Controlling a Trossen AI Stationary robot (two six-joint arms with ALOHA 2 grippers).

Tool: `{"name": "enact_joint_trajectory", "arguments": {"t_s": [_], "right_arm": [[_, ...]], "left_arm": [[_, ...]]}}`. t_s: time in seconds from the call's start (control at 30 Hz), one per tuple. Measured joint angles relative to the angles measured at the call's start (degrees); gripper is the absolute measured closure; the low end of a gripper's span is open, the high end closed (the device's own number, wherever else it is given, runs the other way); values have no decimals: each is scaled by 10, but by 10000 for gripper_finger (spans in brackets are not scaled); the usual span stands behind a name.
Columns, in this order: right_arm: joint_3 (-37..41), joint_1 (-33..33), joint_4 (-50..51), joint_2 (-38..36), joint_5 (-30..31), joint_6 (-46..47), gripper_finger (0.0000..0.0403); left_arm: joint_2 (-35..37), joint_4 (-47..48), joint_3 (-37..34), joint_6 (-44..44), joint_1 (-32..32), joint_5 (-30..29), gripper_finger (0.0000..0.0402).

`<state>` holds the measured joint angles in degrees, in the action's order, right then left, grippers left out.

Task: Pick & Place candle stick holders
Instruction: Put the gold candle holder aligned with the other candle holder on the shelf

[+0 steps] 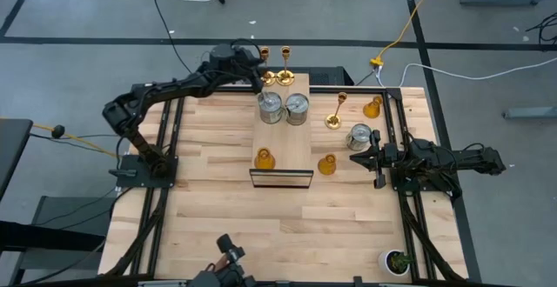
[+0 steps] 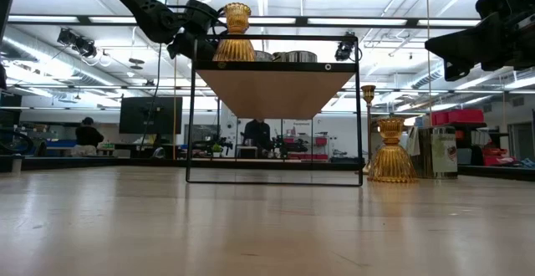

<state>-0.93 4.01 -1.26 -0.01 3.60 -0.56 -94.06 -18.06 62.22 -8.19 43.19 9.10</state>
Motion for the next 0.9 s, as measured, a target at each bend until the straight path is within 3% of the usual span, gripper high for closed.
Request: {"name": "enact_joint_trajectory", "arguments": {"t_s": [0.37,0.9], "right_arm": [[0,0,0,0,0,0,376],[0,0,0,0,0,0,376]], "left_arm": [[5,38,0,0,0,-1,220],[5,155,64,-16,0,-25,220]]}}
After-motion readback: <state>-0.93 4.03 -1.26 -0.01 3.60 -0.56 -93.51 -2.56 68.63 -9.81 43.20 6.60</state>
